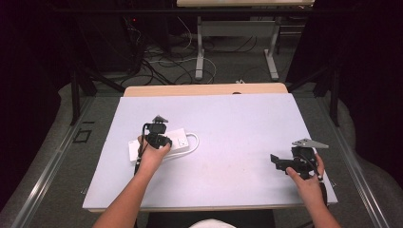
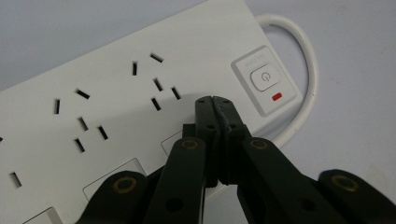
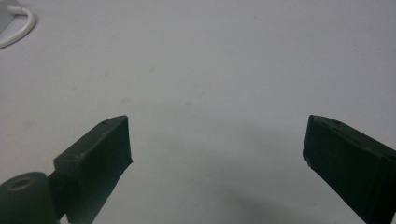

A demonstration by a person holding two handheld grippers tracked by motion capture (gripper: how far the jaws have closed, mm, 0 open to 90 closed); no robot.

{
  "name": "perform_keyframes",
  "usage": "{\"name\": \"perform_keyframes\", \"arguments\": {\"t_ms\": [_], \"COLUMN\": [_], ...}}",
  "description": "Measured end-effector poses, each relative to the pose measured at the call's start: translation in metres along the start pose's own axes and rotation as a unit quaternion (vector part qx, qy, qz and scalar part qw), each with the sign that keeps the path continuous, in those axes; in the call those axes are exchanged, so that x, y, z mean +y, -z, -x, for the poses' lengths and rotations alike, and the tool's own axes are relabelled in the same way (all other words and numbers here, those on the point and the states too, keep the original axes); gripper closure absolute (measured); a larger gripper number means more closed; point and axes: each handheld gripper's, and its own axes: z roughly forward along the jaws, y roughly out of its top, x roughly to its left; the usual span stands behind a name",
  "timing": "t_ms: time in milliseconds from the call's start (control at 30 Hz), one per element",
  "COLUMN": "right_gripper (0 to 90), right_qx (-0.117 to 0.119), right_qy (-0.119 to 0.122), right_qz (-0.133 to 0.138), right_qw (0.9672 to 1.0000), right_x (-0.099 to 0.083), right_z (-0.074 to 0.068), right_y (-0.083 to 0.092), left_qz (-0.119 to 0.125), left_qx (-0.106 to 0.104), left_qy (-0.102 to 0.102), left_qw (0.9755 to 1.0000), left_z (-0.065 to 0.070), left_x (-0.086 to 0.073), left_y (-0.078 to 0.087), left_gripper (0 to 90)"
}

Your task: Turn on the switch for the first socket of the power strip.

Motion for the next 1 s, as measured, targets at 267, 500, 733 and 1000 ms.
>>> {"name": "perform_keyframes", "arguments": {"t_ms": [267, 500, 733, 1000], "right_gripper": [7.2, 7.2, 7.2, 7.2], "right_qx": [0.001, -0.001, -0.001, 0.000], "right_qy": [0.001, 0.001, 0.002, 0.004], "right_qz": [-0.001, 0.001, 0.001, -0.001], "right_qw": [1.0000, 1.0000, 1.0000, 1.0000], "right_x": [0.0000, 0.0001, 0.0001, -0.0001], "right_z": [-0.0003, -0.0011, -0.0009, -0.0005], "right_y": [-0.0002, -0.0007, -0.0009, -0.0007], "left_qz": [-0.001, -0.001, 0.000, 0.002], "left_qx": [-0.001, -0.007, -0.015, -0.012], "left_qy": [-0.002, 0.001, -0.001, -0.001], "left_qw": [1.0000, 1.0000, 0.9999, 0.9999], "left_z": [-0.0007, -0.0018, -0.0034, -0.0022], "left_x": [-0.0003, -0.0005, -0.0003, -0.0008], "left_y": [0.0003, -0.0003, -0.0029, -0.0029], "left_gripper": [90.0, 90.0, 90.0, 90.0]}}
